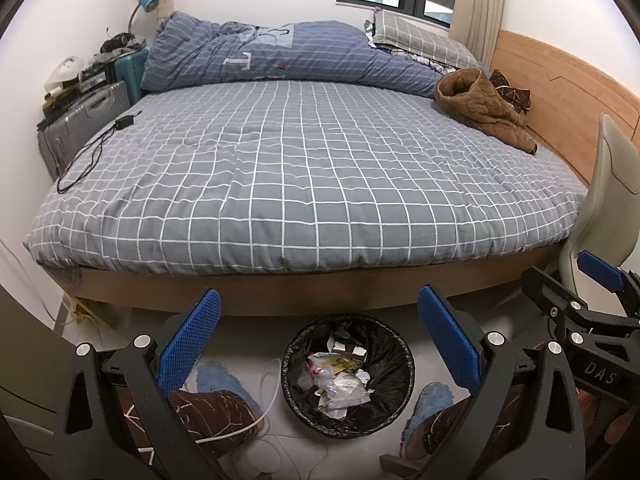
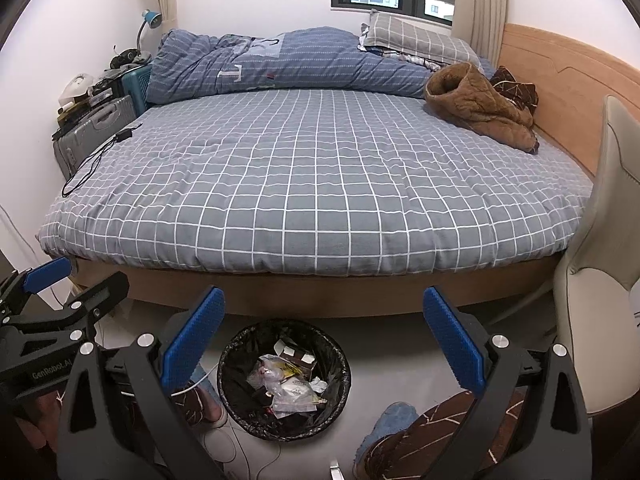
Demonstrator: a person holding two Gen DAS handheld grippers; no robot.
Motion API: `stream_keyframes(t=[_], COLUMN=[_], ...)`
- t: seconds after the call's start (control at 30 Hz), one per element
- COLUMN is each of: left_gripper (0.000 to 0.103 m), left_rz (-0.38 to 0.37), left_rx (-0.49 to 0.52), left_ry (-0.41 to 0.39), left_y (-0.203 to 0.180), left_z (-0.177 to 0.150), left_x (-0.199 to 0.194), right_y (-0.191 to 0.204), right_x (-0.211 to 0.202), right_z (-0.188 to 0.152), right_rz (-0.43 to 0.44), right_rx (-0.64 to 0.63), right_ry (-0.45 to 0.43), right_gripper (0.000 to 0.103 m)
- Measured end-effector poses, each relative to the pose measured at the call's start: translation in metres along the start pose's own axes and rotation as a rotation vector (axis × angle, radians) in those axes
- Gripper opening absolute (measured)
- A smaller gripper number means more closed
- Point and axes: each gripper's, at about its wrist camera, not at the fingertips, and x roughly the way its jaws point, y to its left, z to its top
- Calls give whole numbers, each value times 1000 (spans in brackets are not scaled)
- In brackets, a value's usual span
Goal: Collect trash
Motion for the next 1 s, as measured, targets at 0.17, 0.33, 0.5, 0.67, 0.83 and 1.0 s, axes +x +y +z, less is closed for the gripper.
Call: stream_keyframes(t=[0.17,0.33,0.5,0.67,0.83,1.0], left_gripper=[97,97,97,97,97,97], left_rz=[19,38,64,58,51,69], left_rx=[2,-8,9,17,24,15], left_ry=[-3,-6,-13,-8,0,12], left_y=[2,5,5,3,0,5], left_z=[0,0,0,0,-1,-2], left_x=[1,1,0,1,3,7], right_y=[2,4,7,8,9,9], right_x=[1,4,5,6,7,8], right_z=[0,1,1,1,1,0], right_rz=[2,4,6,11,12,11], right_rx=[1,-3,-10,-16,-16,-12], right_ry=[-1,-1,-1,1,1,3], right_gripper=[95,95,95,95,95,95])
